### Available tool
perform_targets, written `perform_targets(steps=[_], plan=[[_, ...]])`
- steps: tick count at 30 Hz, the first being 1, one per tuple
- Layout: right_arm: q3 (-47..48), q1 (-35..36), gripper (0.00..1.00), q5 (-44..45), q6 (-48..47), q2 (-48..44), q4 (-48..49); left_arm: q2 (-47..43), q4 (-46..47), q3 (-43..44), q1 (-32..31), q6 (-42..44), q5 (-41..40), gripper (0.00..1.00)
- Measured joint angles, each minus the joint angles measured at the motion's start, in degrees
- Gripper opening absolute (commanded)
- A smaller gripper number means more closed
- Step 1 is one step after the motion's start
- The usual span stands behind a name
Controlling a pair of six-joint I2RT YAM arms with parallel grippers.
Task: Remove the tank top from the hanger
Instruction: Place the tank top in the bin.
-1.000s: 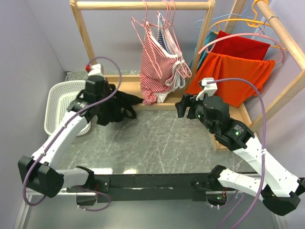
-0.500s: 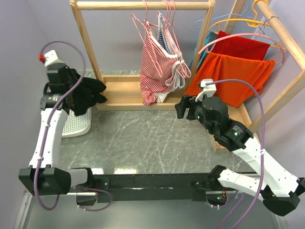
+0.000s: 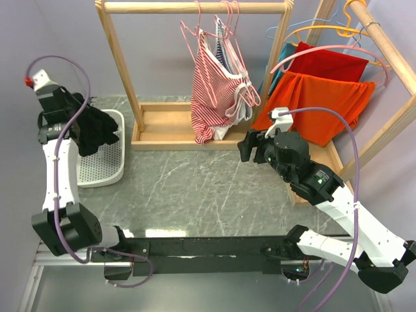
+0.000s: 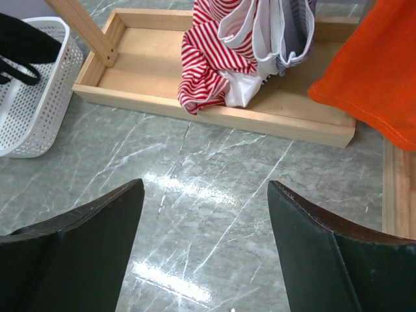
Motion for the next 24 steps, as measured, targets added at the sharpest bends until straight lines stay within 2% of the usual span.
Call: perform_targets(steps=[7,9,10,11,12,13,15,20,24], plan=[[0.00,0.00,0.84,-0.04,-0.02,0.02,-0.02,5.70,0.52,-5.97,-0.11,-0.13,2.12,0.01],[0.00,0.00,0.84,-0.15,0.00,0.02,-0.02,7.26,0.72,-6.03,-0.07,-0.09,3.13,0.08],[0.00,0.00,0.84,-0.22,0.00,0.02,-0.02,7.89,0.87,-6.03,-0.02,-0.09,3.74,0.33],[0.00,0.00,0.84,-0.26,0.00,0.02,-0.02,8.33,0.96,-6.03,0.00,-0.09,4.02,0.47],[0.00,0.00,0.84,-0.28,0.00,0.02,-0.02,8.70,0.96,-6.03,0.00,0.00,4.24,0.55],[0.00,0.00,0.84,-0.31,0.02,0.02,-0.02,9.01,0.94,-6.01,0.00,-0.20,4.59,0.79],[0.00,0.00,0.84,-0.44,0.02,0.00,-0.02,9.44,0.76,-6.01,0.00,0.04,4.92,0.99],[0.42,0.00,0.84,-0.90,-0.02,-0.04,0.02,8.96,0.07,-6.36,0.00,-1.07,6.75,0.99],[1.70,0.00,0.83,-0.59,-0.22,-0.13,0.13,4.55,0.52,-10.38,-0.26,-1.27,10.29,1.00]])
